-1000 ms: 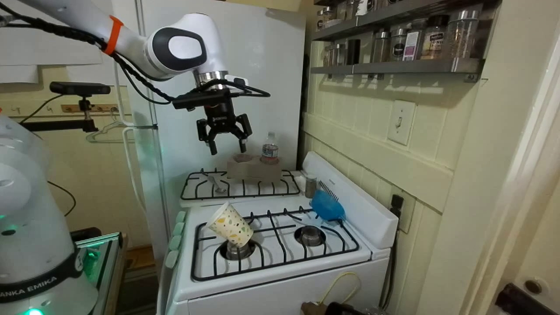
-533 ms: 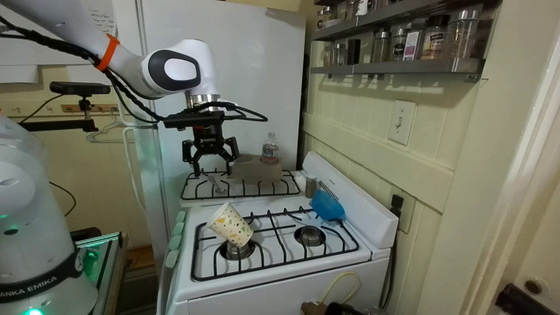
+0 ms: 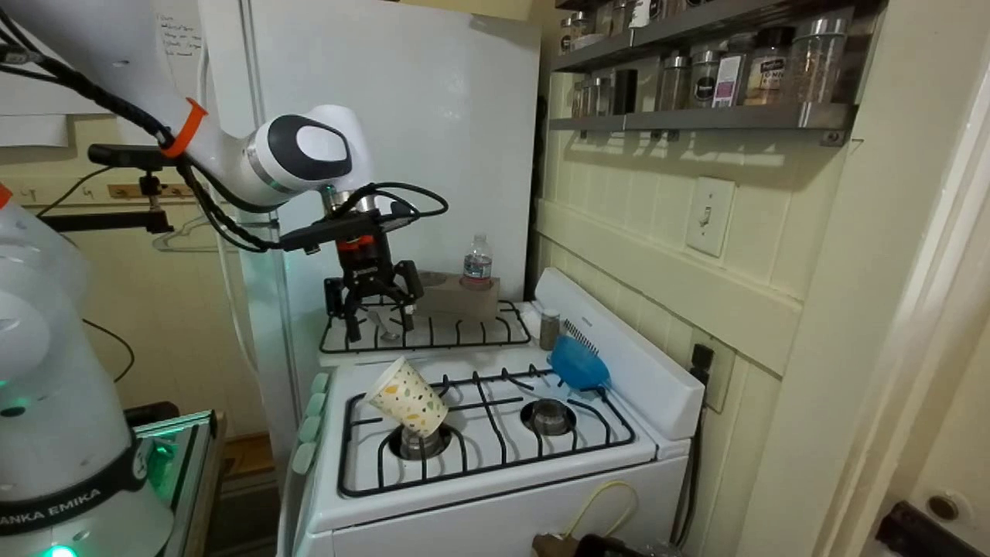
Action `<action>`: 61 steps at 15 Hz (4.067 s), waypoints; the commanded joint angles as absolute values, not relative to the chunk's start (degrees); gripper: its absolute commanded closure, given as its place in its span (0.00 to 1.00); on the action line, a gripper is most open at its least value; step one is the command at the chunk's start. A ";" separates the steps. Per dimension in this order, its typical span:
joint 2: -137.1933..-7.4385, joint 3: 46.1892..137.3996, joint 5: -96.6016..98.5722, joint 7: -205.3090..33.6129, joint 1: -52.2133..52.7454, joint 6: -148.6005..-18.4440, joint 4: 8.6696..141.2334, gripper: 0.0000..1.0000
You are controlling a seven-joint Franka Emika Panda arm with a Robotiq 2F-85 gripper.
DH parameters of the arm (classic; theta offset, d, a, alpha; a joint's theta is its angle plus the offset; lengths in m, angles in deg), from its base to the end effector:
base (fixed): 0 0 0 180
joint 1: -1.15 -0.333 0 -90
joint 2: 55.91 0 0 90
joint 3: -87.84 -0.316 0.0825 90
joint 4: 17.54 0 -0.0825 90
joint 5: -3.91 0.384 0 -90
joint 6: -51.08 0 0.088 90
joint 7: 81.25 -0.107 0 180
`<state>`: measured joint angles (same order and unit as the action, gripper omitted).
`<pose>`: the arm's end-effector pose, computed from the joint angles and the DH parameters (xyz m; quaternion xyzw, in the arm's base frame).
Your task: Put the coffee cup into the cup holder
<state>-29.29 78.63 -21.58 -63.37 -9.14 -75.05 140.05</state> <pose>0.3430 0.1006 0.3507 0.8765 0.4318 -0.0474 0.2073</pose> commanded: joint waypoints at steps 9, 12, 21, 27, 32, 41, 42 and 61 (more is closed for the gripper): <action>-37.39 78.23 -29.69 -78.90 -3.41 -81.13 139.97 0.18; -39.29 78.74 -31.11 -80.46 -2.09 -83.55 139.08 0.31; -38.84 78.51 -30.85 -81.00 -2.95 -84.20 136.54 1.00; -32.70 81.80 -19.82 -72.67 -5.13 -84.46 136.99 0.99; -24.63 87.80 -5.12 -62.18 -9.40 -86.09 131.82 0.99; -27.22 91.31 10.84 -52.63 -17.31 -89.04 123.51 0.97; -27.57 91.44 11.14 -52.39 -17.61 -89.19 123.51 0.97; -51.34 83.86 19.58 -38.75 -17.03 -75.92 101.80 0.99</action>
